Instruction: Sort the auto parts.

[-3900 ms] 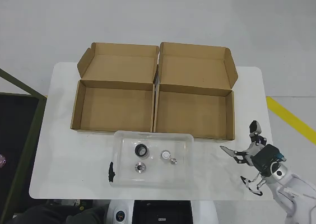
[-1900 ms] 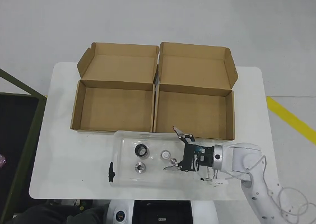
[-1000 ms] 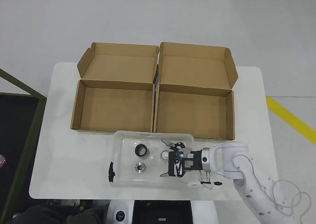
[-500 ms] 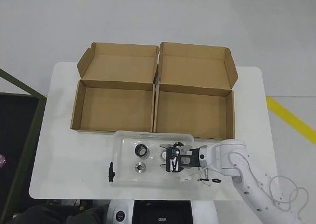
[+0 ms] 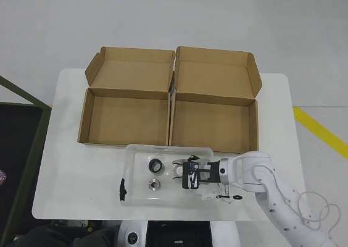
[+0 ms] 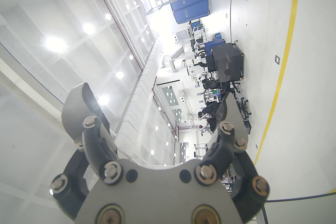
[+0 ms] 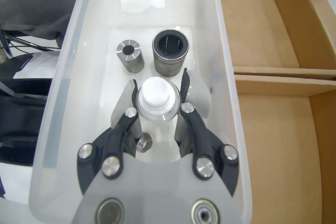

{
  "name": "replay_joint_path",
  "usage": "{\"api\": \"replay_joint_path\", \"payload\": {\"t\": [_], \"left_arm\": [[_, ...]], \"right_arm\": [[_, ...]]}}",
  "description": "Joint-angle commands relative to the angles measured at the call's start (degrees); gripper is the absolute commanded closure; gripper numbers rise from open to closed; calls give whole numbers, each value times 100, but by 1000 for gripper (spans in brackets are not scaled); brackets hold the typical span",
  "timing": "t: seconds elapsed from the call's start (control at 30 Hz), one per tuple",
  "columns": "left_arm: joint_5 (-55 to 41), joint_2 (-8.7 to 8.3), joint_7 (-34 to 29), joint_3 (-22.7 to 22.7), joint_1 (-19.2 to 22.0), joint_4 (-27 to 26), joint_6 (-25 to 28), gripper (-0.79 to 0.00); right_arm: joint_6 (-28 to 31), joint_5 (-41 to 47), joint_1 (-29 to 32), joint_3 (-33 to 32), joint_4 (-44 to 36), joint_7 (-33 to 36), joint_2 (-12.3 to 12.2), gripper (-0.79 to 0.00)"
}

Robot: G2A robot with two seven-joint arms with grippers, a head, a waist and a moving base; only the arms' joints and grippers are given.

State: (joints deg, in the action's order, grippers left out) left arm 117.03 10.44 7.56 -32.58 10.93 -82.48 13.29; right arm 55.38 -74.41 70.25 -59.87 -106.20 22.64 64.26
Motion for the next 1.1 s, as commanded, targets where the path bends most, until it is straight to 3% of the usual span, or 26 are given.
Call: {"api": "replay_joint_path", "payload": {"t": [0.0, 0.33, 0.73, 1.07], "left_arm": [[0, 0, 0, 0, 0, 0, 0, -785], [0, 0, 0, 0, 0, 0, 0, -785], [0, 0, 0, 0, 0, 0, 0, -785], [0, 0, 0, 0, 0, 0, 0, -785]], "right_arm": [[8, -4, -8, -7, -50, -114, -7, 0], [-5, -78, 53, -196, -487, -1139, -51, 0], [-289, -149, 48, -602, -208, -2750, -81, 0], [-645, -142, 48, -1052, -15, -3349, -121, 0]]}}
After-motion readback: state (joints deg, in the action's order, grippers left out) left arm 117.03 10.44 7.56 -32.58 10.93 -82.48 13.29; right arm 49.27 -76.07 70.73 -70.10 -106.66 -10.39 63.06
